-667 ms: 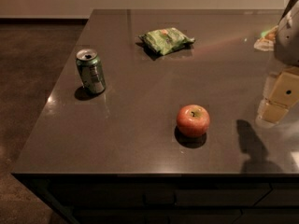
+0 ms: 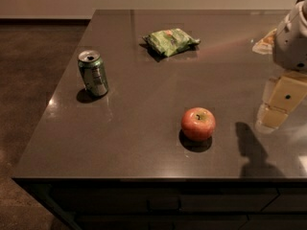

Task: Move apple near green jalapeno chip bag

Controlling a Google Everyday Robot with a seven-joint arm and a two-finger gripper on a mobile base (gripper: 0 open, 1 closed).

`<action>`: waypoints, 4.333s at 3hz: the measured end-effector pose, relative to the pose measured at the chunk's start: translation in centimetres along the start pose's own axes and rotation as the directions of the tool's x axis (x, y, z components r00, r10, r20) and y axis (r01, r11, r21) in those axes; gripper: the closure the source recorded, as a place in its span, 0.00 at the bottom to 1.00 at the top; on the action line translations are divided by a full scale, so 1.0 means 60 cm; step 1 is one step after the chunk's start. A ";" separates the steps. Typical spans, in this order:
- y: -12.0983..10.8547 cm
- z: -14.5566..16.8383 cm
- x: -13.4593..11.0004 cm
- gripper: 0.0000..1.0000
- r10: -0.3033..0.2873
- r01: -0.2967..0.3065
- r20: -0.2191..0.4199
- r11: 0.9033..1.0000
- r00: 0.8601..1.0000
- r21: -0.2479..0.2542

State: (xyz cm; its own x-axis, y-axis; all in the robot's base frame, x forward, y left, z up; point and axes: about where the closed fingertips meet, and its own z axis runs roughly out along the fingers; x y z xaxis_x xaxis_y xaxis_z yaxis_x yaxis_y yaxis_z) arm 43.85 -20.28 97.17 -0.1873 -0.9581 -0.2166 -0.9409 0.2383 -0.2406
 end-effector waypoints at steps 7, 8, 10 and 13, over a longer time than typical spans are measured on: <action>0.073 0.206 -0.123 0.68 -0.087 0.102 0.071 0.963 0.994 -0.247; 0.032 0.192 -0.134 0.92 -0.068 0.075 0.041 0.973 0.997 -0.217; -0.098 0.197 -0.162 1.00 0.029 -0.023 0.040 0.989 0.999 -0.144; -0.267 0.271 -0.194 1.00 0.286 -0.282 0.051 0.957 0.957 -0.067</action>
Offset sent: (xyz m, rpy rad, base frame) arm 0.0079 0.0836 -0.0942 0.0970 0.1331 0.1558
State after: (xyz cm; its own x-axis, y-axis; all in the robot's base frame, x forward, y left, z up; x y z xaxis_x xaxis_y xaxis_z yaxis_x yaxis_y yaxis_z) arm 65.68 -10.40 88.18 -0.4337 -0.8406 -0.3243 -0.8665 0.4879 -0.1058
